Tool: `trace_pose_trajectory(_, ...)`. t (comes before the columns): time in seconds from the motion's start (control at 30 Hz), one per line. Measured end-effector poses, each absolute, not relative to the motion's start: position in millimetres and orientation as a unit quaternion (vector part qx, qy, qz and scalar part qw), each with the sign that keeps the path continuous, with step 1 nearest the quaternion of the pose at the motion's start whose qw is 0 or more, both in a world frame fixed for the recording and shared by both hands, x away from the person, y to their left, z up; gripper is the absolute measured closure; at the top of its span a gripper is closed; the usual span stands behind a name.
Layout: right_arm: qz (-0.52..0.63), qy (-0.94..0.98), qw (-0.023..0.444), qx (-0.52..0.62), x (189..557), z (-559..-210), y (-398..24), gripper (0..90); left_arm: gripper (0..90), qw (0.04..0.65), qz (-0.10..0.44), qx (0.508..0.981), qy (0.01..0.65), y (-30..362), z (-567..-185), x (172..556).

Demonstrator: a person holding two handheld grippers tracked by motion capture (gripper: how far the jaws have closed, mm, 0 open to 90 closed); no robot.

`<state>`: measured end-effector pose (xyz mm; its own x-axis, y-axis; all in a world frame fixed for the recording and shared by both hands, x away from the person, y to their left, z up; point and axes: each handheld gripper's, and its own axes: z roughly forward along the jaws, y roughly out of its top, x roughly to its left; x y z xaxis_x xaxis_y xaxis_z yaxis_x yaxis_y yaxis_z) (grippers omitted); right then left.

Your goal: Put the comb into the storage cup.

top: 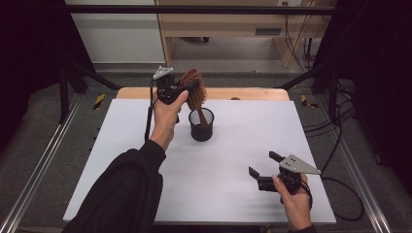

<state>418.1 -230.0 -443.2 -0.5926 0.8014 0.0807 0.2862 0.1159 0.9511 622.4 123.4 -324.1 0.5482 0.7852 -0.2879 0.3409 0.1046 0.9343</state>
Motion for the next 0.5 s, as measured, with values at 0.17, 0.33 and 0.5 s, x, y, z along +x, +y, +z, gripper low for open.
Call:
trace_pose_trajectory(0.17,0.542,0.709,0.237,0.383,418.0,-443.3,-230.0,4.3,51.0,0.6,0.182,0.644,0.438,122.1,-327.6,622.3)
trace_pose_trajectory(0.33,0.543,0.71,0.236,0.383,418.3,-443.5,-230.0,4.3,51.0,0.601,0.179,0.643,0.439,120.6,-329.9,622.5)
trace_pose_trajectory(0.5,0.543,0.709,0.234,0.384,418.2,-443.4,-230.2,4.3,51.0,0.599,0.177,0.646,0.438,119.9,-330.9,621.9)
